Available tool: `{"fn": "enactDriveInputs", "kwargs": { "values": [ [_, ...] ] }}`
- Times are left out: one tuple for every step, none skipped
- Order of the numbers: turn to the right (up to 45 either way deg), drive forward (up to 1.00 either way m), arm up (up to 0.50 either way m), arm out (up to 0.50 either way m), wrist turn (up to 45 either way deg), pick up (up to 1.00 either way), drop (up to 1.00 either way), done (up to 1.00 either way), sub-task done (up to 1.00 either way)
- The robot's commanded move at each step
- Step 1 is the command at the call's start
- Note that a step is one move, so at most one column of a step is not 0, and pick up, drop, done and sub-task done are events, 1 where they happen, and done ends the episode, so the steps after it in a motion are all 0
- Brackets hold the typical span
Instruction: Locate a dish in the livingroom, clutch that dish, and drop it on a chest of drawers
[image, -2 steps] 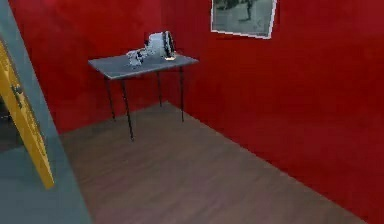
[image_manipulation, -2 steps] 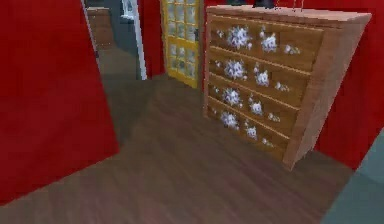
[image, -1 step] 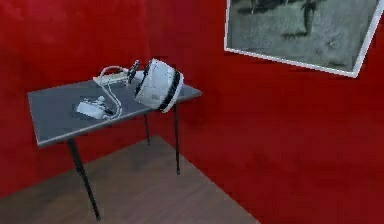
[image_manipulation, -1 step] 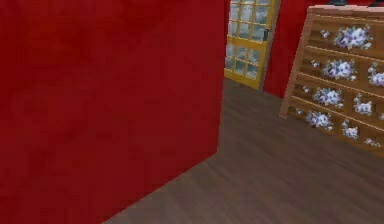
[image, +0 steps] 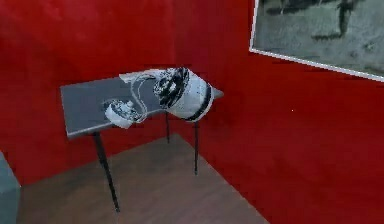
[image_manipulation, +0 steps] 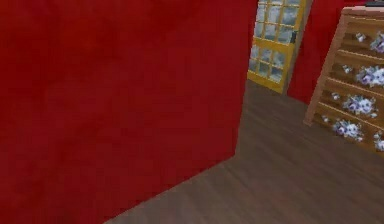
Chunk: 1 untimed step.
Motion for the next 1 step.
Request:
{"fn": "enactDriveInputs", "kwargs": {
  "values": [
    [0.0,0.5,0.0,0.0,0.0,0.0,0.0,0.0,0.0]
  ]
}}
